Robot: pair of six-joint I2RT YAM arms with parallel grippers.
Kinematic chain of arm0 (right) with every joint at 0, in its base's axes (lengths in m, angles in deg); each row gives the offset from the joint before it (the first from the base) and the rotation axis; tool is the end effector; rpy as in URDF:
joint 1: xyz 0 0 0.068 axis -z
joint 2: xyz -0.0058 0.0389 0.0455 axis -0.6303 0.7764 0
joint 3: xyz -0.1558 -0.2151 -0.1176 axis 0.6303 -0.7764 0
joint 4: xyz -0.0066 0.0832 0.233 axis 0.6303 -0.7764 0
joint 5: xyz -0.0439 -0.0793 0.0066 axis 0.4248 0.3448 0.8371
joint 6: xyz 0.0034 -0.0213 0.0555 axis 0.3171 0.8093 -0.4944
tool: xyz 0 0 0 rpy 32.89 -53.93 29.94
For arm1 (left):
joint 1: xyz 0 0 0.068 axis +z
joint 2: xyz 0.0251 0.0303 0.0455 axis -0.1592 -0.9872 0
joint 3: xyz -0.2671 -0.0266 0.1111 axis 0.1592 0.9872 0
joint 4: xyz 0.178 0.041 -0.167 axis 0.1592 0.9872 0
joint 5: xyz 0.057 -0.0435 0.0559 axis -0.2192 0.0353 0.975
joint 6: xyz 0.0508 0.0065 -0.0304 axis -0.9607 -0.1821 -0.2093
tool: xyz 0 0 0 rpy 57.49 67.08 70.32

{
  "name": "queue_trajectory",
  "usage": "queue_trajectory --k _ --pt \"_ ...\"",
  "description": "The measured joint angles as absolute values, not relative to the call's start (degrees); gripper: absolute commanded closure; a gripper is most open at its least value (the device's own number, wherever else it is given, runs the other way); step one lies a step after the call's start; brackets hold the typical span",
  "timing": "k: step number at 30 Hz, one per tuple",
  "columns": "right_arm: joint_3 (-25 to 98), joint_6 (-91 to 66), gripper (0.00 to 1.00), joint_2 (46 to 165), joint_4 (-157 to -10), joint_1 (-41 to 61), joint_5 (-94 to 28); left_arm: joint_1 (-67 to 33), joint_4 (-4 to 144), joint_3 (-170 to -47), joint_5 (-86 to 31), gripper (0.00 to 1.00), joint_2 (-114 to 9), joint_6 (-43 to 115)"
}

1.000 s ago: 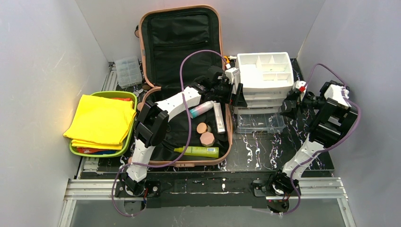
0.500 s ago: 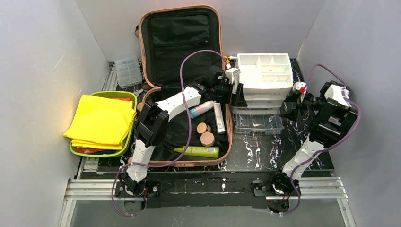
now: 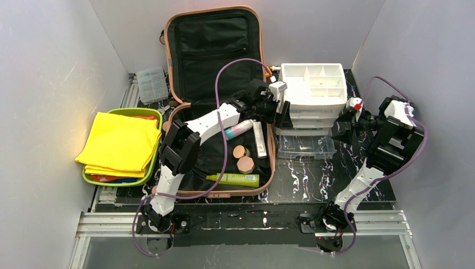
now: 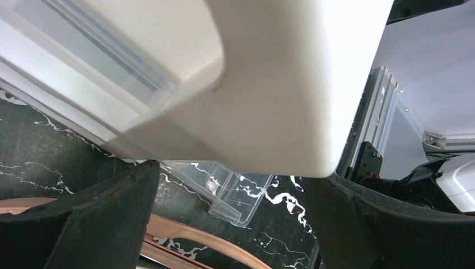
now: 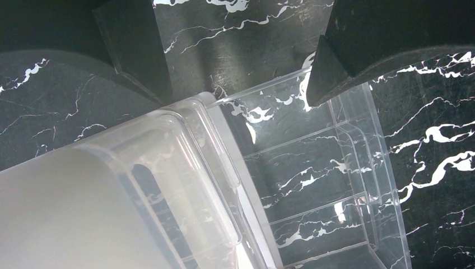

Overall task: Open, take out, and arrange the luggage
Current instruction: Open the drawer in the storage box.

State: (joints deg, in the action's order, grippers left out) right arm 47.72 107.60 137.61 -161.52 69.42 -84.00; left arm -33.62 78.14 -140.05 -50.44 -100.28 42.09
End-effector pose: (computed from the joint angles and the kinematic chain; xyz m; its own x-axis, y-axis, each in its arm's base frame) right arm 0.3112 -0.1392 0.2329 -0.0776 -0.5075 -0.8581 -0.9448 0.3122 -0.0991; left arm 0.3613 -0.3648 0.2807 -0.5881 0.1809 -0.7883 0.7789 0.3890 -0.4919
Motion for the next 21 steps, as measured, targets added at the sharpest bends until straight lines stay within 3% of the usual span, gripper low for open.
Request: queue_trajectory --k 14,21 --pt "47.7 107.0 0.02 137.7 -162.0 69.4 -83.7 -33.9 80.5 -141.9 -42.4 0.02 -100.4 38.8" --pt "47.7 106.7 0.01 137.8 -162.3 69.4 -83.5 -33.9 79.4 -142.4 -44.9 0.02 -101.3 40.6"
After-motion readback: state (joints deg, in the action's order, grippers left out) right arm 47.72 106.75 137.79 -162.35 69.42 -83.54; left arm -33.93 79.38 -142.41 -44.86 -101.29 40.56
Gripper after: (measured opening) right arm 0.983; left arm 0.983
